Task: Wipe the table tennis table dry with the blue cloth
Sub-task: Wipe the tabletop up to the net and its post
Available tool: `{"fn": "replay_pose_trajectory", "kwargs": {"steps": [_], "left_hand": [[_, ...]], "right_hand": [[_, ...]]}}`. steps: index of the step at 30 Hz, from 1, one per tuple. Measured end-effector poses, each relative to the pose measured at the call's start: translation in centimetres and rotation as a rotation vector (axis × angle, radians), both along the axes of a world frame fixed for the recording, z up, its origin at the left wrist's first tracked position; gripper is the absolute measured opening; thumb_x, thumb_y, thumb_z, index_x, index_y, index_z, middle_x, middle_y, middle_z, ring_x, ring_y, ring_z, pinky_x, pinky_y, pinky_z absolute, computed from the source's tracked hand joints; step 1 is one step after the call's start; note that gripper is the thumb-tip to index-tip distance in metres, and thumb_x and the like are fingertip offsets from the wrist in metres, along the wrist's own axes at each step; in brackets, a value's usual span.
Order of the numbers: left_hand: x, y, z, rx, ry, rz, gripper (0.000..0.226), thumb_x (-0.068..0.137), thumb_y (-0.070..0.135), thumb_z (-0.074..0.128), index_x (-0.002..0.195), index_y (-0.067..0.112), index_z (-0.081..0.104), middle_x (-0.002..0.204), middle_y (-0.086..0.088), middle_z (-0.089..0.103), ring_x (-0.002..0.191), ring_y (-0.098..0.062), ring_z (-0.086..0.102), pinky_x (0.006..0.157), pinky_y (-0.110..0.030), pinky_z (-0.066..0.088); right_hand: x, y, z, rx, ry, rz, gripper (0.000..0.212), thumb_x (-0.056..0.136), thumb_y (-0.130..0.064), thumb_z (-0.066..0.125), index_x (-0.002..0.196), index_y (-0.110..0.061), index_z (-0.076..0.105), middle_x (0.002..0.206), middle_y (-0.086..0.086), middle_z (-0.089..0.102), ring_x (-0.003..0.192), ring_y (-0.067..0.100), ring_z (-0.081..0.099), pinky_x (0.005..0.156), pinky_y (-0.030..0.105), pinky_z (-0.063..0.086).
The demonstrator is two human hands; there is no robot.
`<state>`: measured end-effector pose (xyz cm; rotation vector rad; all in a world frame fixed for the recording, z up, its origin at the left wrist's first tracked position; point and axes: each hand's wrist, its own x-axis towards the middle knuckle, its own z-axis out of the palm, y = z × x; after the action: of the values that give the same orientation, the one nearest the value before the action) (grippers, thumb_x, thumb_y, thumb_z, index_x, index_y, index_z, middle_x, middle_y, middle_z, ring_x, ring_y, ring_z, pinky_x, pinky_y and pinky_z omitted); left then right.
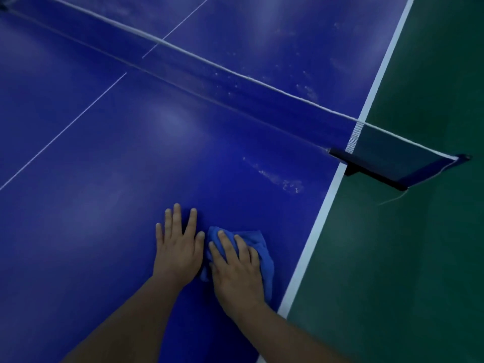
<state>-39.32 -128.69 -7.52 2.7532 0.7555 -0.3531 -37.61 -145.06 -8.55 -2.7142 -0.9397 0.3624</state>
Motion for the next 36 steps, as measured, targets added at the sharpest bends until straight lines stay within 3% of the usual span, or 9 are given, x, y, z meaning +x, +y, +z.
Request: {"fn": "replay_pose_trajectory", "kwargs": {"steps": [4, 9, 14, 17, 21, 26, 30, 34, 36], "left_hand": [[3.7, 1.7, -0.3, -0.101, 0.147, 0.255, 0.056, 0.105, 0.052, 0.014, 0.152, 0.048, -0.018, 0.163, 0.003, -0.029, 0.149, -0.023, -0.029, 0.118, -0.058, -0.013], [4.1, 2.2, -0.7, -0.106, 0.258, 0.214, 0.061, 0.1, 0.063, 0.008, 0.143, 0.051, -0.034, 0.145, 0.009, -0.049, 0.145, -0.026, -0.036, 0.117, -0.062, -0.012], [4.5, 2.5, -0.2, -0.125, 0.276, 0.231, 0.074, 0.073, 0.086, -0.003, 0.127, 0.055, -0.044, 0.156, 0.006, -0.043, 0.145, -0.025, -0.037, 0.115, -0.061, -0.013], [4.3, 2.4, 0.2, -0.147, 0.272, 0.219, 0.078, 0.072, 0.088, 0.001, 0.128, 0.056, -0.043, 0.154, 0.007, -0.045, 0.143, -0.024, -0.04, 0.115, -0.061, -0.015], [4.2, 2.5, 0.7, -0.173, 0.29, 0.199, 0.079, 0.076, 0.089, 0.004, 0.131, 0.055, -0.043, 0.152, 0.007, -0.047, 0.143, -0.025, -0.04, 0.115, -0.062, -0.016], [4.1, 2.1, 1.1, -0.178, 0.278, 0.195, 0.079, 0.078, 0.088, 0.004, 0.133, 0.053, -0.041, 0.155, 0.005, -0.044, 0.144, -0.026, -0.039, 0.115, -0.062, -0.016], [4.1, 1.7, 1.2, -0.144, 0.262, 0.183, 0.079, 0.082, 0.085, 0.004, 0.14, 0.049, -0.037, 0.158, 0.002, -0.04, 0.145, -0.027, -0.036, 0.116, -0.062, -0.014], [4.3, 0.9, 1.3, -0.099, 0.163, 0.177, 0.081, 0.089, 0.076, 0.01, 0.156, 0.039, -0.016, 0.162, -0.002, -0.032, 0.147, -0.026, -0.034, 0.12, -0.058, -0.012], [4.9, 0.7, 1.5, -0.067, 0.119, 0.119, 0.078, 0.092, 0.073, 0.012, 0.157, 0.037, -0.011, 0.162, -0.001, -0.03, 0.146, -0.024, -0.035, 0.119, -0.055, -0.015]], "right_hand": [[5.2, 5.7, 0.7, -0.001, 0.084, -0.146, 0.052, 0.096, -0.041, 0.033, 0.142, -0.029, 0.054, 0.158, -0.003, 0.039, 0.136, 0.027, 0.045, 0.101, 0.049, 0.045], [12.1, 12.0, 1.5, -0.012, 0.139, -0.213, 0.056, 0.107, -0.038, 0.035, 0.16, -0.026, 0.018, 0.169, -0.003, -0.001, 0.152, 0.032, 0.011, 0.117, 0.053, 0.017], [18.1, 13.1, 1.5, 0.014, 0.085, -0.32, 0.052, 0.107, -0.037, 0.035, 0.157, -0.029, 0.025, 0.168, -0.004, 0.007, 0.149, 0.033, 0.016, 0.115, 0.052, 0.02], [20.5, 8.0, 1.1, -0.026, -0.005, -0.441, 0.048, 0.105, -0.037, 0.04, 0.152, -0.032, 0.037, 0.165, -0.003, 0.021, 0.14, 0.033, 0.033, 0.106, 0.051, 0.03], [22.3, -4.6, 0.9, -0.118, -0.033, -0.677, 0.047, 0.104, -0.03, 0.039, 0.151, -0.033, 0.039, 0.164, 0.0, 0.025, 0.136, 0.036, 0.036, 0.105, 0.052, 0.034], [21.9, -18.7, 2.0, 0.003, -0.031, -1.137, 0.039, 0.106, -0.026, 0.035, 0.136, -0.015, 0.058, 0.15, 0.011, 0.041, 0.119, 0.041, 0.043, 0.098, 0.048, 0.041], [17.1, -12.4, 2.6, 0.202, -0.184, -0.758, 0.042, 0.106, -0.031, 0.04, 0.138, -0.014, 0.06, 0.148, 0.012, 0.047, 0.124, 0.033, 0.043, 0.106, 0.031, 0.032], [12.3, -4.5, 0.8, 0.085, -0.226, -0.162, 0.043, 0.1, -0.042, 0.038, 0.131, -0.028, 0.065, 0.147, 0.001, 0.053, 0.122, 0.031, 0.054, 0.094, 0.048, 0.05], [15.2, -5.0, -0.2, -0.039, -0.277, -0.131, 0.04, 0.097, -0.042, 0.044, 0.131, -0.032, 0.064, 0.147, 0.0, 0.053, 0.122, 0.032, 0.054, 0.091, 0.053, 0.05]]}}
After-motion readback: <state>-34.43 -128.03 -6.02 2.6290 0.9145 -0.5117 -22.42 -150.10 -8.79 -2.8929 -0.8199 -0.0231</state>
